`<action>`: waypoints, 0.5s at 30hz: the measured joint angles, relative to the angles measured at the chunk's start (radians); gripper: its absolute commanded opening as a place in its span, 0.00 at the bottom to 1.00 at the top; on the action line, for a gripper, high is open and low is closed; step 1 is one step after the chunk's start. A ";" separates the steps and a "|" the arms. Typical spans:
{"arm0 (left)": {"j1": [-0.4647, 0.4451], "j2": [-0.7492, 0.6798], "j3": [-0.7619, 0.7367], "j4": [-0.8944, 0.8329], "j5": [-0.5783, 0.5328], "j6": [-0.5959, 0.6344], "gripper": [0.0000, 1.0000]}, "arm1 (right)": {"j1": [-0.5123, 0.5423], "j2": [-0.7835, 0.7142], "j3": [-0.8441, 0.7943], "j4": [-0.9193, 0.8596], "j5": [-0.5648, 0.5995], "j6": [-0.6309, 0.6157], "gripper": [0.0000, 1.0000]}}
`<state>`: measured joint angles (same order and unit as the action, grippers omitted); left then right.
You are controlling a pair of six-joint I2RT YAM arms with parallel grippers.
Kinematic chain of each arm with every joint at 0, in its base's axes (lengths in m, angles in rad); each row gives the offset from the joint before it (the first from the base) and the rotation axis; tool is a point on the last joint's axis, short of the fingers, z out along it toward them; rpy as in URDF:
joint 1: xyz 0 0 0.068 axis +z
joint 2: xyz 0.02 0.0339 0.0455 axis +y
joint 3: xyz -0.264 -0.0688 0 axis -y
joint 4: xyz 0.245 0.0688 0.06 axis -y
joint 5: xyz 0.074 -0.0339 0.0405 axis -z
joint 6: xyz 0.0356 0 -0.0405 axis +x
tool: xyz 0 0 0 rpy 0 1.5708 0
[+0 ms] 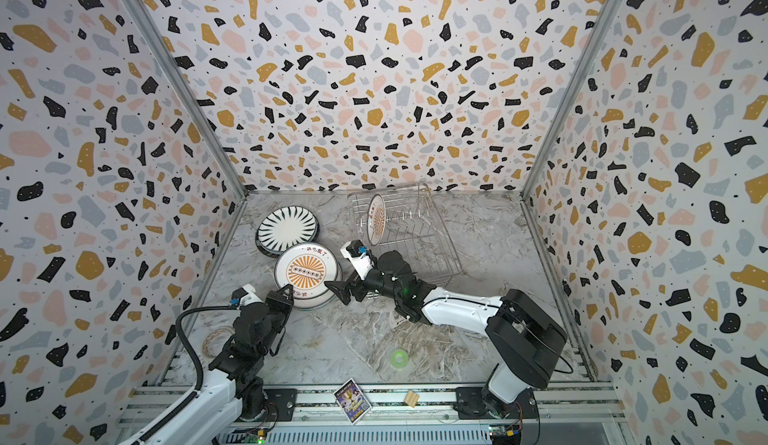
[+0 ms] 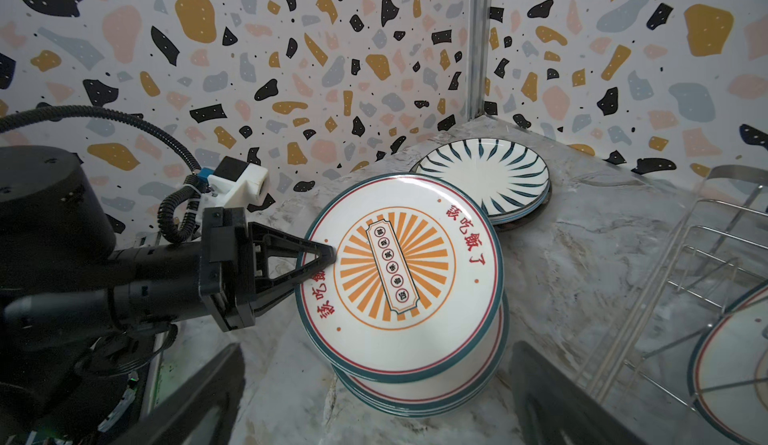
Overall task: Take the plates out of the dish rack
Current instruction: 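Lower the sunburst plate onto the plate stack with the left gripper while the right withdraws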
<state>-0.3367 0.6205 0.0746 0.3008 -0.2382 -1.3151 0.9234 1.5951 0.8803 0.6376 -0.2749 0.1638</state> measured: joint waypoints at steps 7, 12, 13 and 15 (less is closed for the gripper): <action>0.000 0.052 0.002 -0.012 -0.003 -0.039 0.00 | 0.015 0.057 0.044 -0.042 0.001 -0.016 1.00; 0.000 0.108 0.002 -0.011 -0.002 -0.055 0.00 | 0.020 0.093 0.072 -0.068 0.006 -0.021 1.00; 0.000 0.116 0.002 -0.011 -0.002 -0.058 0.00 | 0.020 0.097 0.077 -0.070 0.007 -0.024 1.00; 0.000 0.134 0.002 -0.009 -0.002 -0.063 0.00 | 0.021 0.106 0.085 -0.073 0.009 -0.027 0.99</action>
<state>-0.3363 0.7547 0.0765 0.2920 -0.2405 -1.3777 0.9447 1.7012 0.9653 0.5644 -0.2657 0.1368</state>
